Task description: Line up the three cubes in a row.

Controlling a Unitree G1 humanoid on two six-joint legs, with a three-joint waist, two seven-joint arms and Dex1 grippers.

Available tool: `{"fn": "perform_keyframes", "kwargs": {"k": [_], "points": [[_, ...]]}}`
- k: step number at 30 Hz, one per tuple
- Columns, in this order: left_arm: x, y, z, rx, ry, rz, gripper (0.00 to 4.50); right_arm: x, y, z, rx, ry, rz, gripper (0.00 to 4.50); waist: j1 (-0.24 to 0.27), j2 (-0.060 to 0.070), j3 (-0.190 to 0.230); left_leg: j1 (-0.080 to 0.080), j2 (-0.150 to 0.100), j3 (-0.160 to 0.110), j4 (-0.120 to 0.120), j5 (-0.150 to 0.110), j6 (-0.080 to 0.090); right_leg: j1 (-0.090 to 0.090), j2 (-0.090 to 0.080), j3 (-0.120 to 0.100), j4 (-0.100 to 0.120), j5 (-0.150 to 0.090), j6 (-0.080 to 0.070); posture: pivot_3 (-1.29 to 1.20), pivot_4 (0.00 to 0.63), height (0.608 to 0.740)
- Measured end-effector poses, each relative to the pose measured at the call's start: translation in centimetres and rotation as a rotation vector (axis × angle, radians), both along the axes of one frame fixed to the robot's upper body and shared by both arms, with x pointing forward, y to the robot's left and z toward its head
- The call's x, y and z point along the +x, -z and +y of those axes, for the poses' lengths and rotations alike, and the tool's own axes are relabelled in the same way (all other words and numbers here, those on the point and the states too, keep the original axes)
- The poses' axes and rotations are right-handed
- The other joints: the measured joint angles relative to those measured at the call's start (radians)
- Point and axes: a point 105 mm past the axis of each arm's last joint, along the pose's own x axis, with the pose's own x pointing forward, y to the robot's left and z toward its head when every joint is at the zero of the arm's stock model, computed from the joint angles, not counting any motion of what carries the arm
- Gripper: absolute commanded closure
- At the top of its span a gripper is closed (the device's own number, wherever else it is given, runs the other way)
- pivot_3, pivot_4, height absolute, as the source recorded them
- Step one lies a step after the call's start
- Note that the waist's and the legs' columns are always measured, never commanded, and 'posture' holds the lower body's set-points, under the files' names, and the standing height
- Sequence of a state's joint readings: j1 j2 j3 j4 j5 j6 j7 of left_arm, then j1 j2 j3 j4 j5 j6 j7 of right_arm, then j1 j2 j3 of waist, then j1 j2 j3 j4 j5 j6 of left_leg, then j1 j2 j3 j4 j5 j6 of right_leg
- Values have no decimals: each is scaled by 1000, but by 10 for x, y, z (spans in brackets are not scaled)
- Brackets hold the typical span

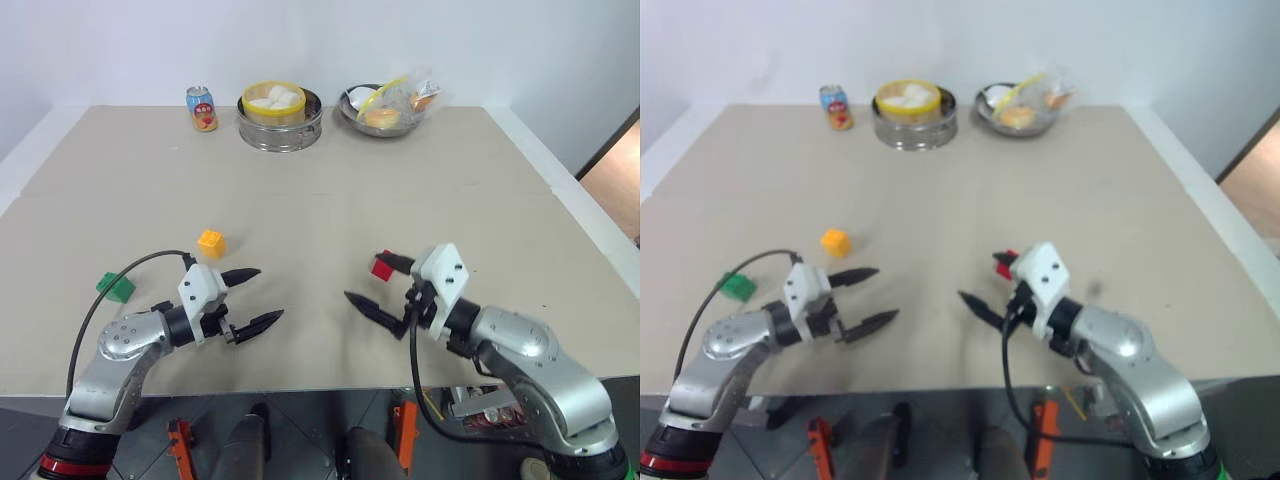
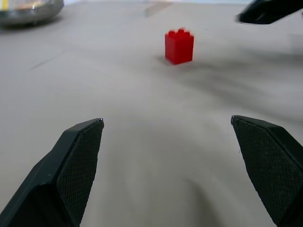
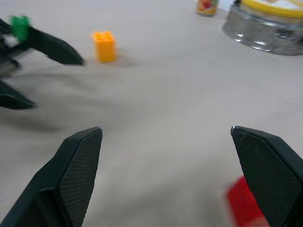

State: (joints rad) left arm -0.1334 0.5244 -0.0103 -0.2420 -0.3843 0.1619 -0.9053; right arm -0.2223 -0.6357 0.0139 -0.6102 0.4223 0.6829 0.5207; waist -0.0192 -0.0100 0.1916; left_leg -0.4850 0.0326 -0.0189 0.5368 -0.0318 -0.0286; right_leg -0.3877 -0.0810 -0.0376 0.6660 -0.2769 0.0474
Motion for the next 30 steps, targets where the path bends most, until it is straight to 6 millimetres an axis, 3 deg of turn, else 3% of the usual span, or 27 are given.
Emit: {"fn": "perform_keyframes", "kwargs": {"k": [4,14,28,30], "points": [[0,-2,-6,-5,25,-7,43,13,-5,-6,-68,33,26,0,0,0,0,0,0,1,0,0,0,0,-1,0,0,0,0,0,150,740],[0,0,-13,-24,44,-1,43,49,8,-29,-203,186,211,0,0,0,0,0,-1,6,2,-1,3,-1,5,2,0,3,-1,0,150,740],[0,3,-11,-19,22,6,43,55,28,-27,-267,172,320,0,-1,0,0,-1,6,12,10,-5,7,-1,4,3,0,3,4,0,150,740],[0,3,-11,-19,20,6,0,57,31,-27,-279,179,329,552,-1,0,0,-2,6,13,11,-5,7,-2,4,4,0,4,5,0,150,740]]}}
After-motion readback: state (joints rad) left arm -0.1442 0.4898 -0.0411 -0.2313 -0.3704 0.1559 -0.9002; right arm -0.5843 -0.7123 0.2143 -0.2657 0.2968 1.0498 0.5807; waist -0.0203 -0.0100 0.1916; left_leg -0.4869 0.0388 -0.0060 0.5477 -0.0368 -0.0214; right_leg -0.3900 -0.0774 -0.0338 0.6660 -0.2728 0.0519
